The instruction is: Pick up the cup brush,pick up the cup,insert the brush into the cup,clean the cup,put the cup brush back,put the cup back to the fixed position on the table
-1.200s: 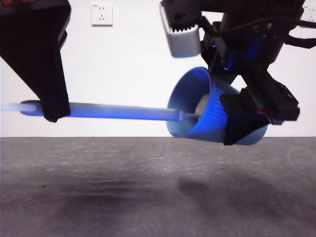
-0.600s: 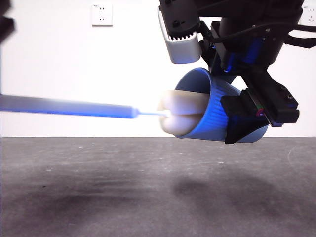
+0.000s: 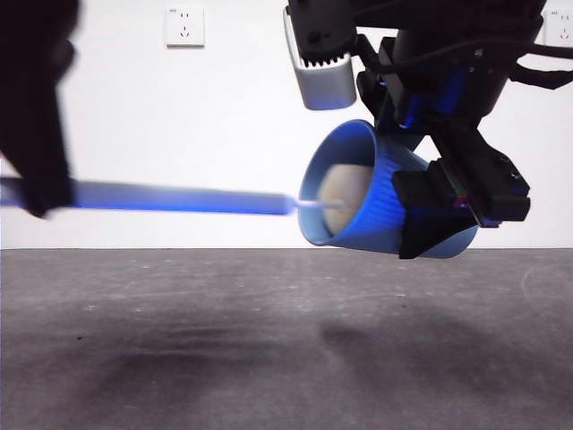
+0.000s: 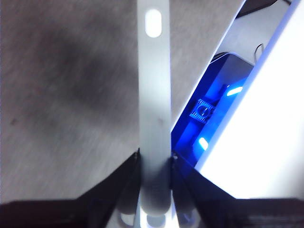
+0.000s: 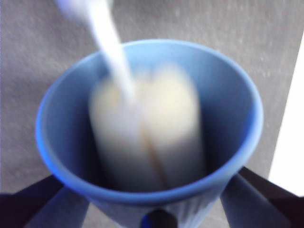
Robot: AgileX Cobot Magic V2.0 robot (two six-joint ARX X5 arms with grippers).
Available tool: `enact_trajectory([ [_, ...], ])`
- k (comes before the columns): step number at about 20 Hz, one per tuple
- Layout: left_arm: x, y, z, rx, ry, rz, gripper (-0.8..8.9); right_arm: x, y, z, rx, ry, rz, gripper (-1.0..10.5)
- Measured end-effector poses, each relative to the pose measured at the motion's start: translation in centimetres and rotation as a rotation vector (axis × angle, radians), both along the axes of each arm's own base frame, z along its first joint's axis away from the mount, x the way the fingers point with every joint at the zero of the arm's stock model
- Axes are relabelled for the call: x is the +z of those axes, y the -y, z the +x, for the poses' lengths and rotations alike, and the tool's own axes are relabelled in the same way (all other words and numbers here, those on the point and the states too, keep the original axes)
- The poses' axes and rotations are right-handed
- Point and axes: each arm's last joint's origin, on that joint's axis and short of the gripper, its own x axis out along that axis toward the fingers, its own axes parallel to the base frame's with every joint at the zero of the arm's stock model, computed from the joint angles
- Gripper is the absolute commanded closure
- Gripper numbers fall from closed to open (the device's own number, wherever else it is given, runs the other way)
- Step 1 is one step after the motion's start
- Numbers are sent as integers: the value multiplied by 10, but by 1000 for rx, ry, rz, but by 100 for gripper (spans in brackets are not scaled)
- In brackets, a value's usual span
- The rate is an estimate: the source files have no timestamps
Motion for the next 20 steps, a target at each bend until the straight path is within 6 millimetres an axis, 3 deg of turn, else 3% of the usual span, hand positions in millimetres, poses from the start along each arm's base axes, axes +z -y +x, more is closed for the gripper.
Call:
enact_trajectory([
  [4, -8, 13, 10, -2, 9, -34, 822, 0, 1, 1, -7, 1, -8, 964],
  [10, -2, 11, 8, 13, -14, -13, 822, -1, 2, 0, -9, -5, -12, 964],
  [15, 4, -12, -6, 55, -12, 169, 822, -1, 1, 0, -16, -10, 2, 963],
  [20, 27, -48, -33, 109, 4, 177, 822, 0, 2, 2, -96, -18, 80, 963],
])
